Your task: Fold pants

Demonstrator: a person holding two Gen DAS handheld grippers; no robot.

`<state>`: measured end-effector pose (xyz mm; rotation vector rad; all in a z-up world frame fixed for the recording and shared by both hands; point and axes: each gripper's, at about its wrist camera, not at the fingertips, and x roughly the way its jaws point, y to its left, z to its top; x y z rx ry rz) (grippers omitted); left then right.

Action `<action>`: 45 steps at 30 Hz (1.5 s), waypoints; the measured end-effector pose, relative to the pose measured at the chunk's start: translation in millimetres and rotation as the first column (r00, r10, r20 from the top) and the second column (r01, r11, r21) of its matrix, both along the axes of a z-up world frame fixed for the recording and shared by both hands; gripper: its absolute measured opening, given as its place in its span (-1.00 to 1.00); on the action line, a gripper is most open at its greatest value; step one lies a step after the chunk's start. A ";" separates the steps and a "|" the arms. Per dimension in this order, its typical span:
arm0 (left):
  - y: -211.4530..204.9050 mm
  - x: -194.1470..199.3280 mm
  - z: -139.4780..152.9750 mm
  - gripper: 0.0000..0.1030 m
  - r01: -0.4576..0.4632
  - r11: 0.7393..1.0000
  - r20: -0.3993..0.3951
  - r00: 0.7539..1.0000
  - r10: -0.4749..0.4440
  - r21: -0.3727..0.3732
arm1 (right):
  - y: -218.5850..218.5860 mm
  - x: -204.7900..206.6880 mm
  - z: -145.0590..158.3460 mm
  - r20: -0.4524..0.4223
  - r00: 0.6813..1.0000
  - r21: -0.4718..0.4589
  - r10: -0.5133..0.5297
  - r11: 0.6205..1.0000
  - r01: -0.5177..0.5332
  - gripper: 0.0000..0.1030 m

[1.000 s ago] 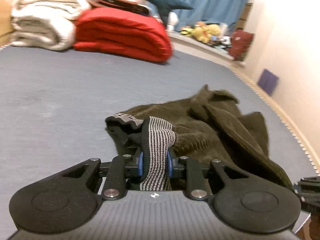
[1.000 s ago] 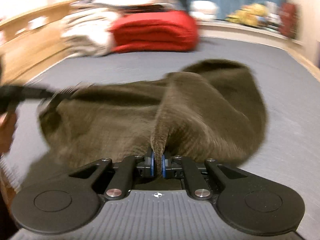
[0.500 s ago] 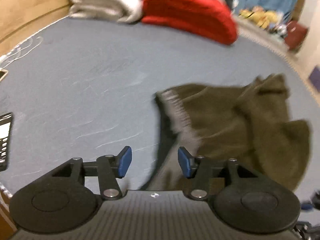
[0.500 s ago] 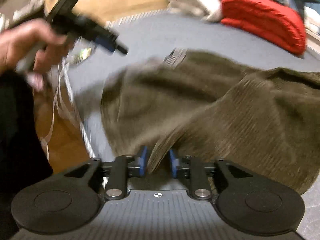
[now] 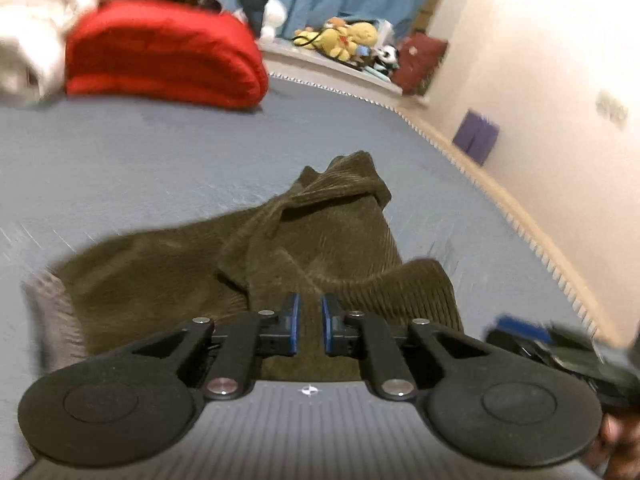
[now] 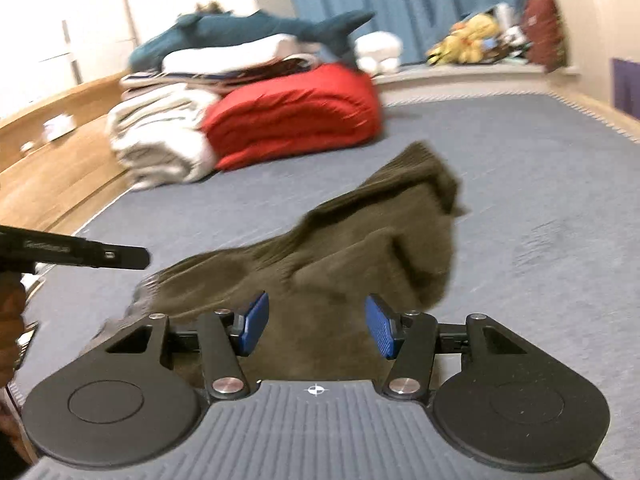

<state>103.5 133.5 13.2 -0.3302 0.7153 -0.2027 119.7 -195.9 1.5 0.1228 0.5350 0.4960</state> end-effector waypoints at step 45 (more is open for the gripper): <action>-48.4 24.2 -15.5 -0.23 0.279 0.959 -0.037 0.959 -0.282 -0.052 | -140.2 108.4 -96.8 -0.578 0.743 0.168 -0.337 0.842 0.513 0.18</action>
